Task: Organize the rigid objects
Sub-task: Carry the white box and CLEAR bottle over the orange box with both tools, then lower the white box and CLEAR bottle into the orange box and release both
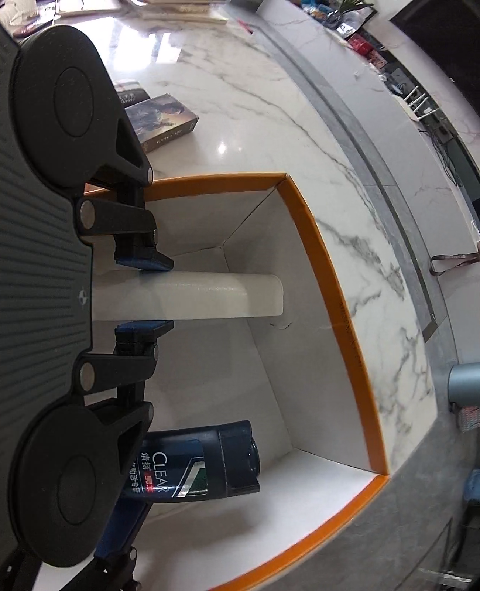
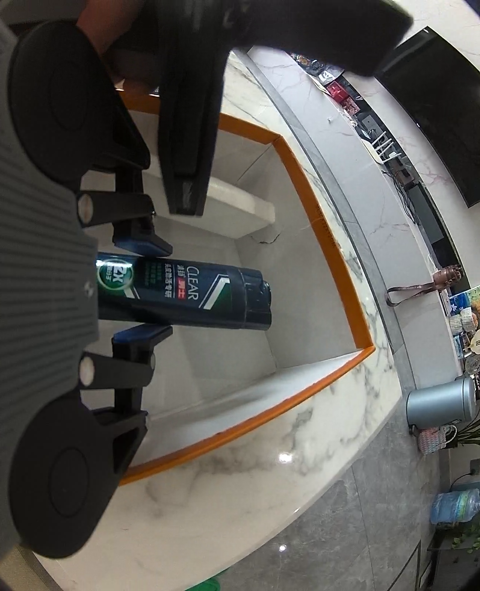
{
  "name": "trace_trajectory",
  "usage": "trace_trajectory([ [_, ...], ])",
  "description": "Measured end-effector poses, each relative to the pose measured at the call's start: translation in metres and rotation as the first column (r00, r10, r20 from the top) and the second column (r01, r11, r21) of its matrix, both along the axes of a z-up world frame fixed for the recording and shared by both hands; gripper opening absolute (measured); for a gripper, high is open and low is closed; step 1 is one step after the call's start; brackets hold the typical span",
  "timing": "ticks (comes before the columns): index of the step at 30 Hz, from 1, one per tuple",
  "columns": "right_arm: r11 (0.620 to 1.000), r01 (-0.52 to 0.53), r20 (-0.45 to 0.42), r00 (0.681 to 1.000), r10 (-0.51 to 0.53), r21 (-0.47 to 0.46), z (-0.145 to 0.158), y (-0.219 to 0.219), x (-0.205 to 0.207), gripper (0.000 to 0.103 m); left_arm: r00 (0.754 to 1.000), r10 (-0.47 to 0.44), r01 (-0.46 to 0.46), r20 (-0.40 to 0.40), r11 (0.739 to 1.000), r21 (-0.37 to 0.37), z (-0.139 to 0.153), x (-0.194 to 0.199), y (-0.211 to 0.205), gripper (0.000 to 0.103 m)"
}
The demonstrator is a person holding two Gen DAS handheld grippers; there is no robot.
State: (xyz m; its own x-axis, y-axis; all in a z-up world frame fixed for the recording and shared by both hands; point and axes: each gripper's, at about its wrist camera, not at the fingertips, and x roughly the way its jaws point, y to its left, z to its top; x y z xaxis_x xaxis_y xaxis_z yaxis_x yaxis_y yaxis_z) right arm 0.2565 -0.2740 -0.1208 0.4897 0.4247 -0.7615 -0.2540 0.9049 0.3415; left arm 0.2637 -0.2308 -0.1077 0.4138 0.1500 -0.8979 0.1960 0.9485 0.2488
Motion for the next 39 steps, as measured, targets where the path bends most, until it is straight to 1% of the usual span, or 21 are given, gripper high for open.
trace_trajectory([
  [3, 1.0, -0.001, -0.013, 1.0, 0.001, -0.007, -0.001, 0.0, 0.0, 0.04, 1.0, 0.027, -0.027, -0.006, 1.0, 0.001, 0.0, 0.004, 0.0, 0.03],
  [6, 1.0, -0.003, -0.027, 1.0, 0.003, -0.013, -0.002, 0.001, 0.002, 0.04, 0.999, 0.032, -0.032, -0.002, 0.999, 0.0, 0.0, 0.006, 0.0, 0.028],
  [7, 1.0, -0.006, -0.029, 1.0, 0.006, -0.013, -0.002, 0.001, 0.002, 0.04, 0.999, 0.035, -0.035, -0.004, 0.999, -0.005, 0.0, 0.006, 0.0, 0.029],
  [9, 1.0, -0.01, -0.034, 0.999, 0.009, -0.016, -0.003, 0.002, 0.002, 0.04, 0.999, 0.033, -0.034, -0.01, 0.999, -0.038, 0.002, 0.006, 0.002, 0.031],
  [11, 1.0, -0.008, -0.037, 0.999, 0.007, -0.019, -0.003, 0.002, 0.003, 0.038, 0.999, 0.029, -0.03, -0.017, 0.996, -0.09, 0.006, 0.004, 0.005, 0.031],
  [13, 1.0, -0.005, -0.042, 0.999, 0.004, -0.02, -0.003, 0.002, 0.003, 0.036, 0.999, 0.022, -0.025, -0.024, 0.989, -0.144, 0.009, 0.003, 0.008, 0.027],
  [15, 1.0, -0.005, -0.043, 0.999, 0.004, -0.024, -0.003, 0.003, 0.004, 0.036, 0.999, 0.011, -0.018, -0.033, 0.98, -0.197, 0.011, 0.003, 0.012, 0.021],
  [18, 0.999, -0.015, -0.043, 0.999, 0.014, -0.03, -0.003, 0.005, 0.005, 0.036, 0.998, 0.001, -0.019, -0.061, 0.955, -0.295, 0.011, 0.004, 0.019, 0.017],
  [20, 0.999, -0.019, -0.046, 0.999, 0.018, -0.031, -0.004, 0.004, 0.006, 0.036, 0.997, -0.011, -0.014, -0.073, 0.942, -0.335, 0.009, 0.005, 0.023, 0.017],
  [23, 0.999, -0.02, -0.057, 0.998, 0.019, -0.027, -0.005, 0.004, 0.007, 0.035, 0.998, -0.014, -0.007, -0.058, 0.937, -0.349, 0.012, 0.002, 0.031, 0.017],
  [25, 0.999, -0.025, -0.059, 0.998, 0.023, -0.03, -0.005, 0.003, 0.009, 0.034, 0.999, -0.019, 0.004, -0.034, 0.922, -0.387, 0.022, -0.003, 0.04, 0.017],
  [29, 0.999, -0.038, -0.071, 0.997, 0.035, -0.036, -0.006, 0.006, 0.014, 0.033, 0.999, 0.002, 0.013, 0.033, 0.903, -0.43, 0.045, -0.01, 0.062, 0.017],
  [31, 0.998, -0.038, -0.084, 0.996, 0.034, -0.057, -0.008, 0.009, 0.018, 0.033, 0.997, 0.034, -0.002, 0.068, 0.901, -0.433, 0.056, -0.015, 0.074, 0.018],
  [33, 0.996, -0.042, -0.087, 0.996, 0.035, -0.081, -0.009, 0.012, 0.022, 0.033, 0.993, 0.071, -0.024, 0.097, 0.908, -0.419, 0.064, -0.017, 0.085, 0.018],
  [35, 0.994, -0.041, -0.1, 0.995, 0.031, -0.104, -0.011, 0.016, 0.028, 0.033, 0.991, 0.097, -0.048, 0.096, 0.905, -0.422, 0.067, -0.019, 0.094, 0.02],
  [39, 0.995, -0.037, -0.147, 0.989, 0.023, -0.097, -0.017, 0.021, 0.043, 0.032, 0.994, 0.11, -0.087, 0.022, 0.881, -0.465, 0.057, -0.02, 0.107, 0.02],
])
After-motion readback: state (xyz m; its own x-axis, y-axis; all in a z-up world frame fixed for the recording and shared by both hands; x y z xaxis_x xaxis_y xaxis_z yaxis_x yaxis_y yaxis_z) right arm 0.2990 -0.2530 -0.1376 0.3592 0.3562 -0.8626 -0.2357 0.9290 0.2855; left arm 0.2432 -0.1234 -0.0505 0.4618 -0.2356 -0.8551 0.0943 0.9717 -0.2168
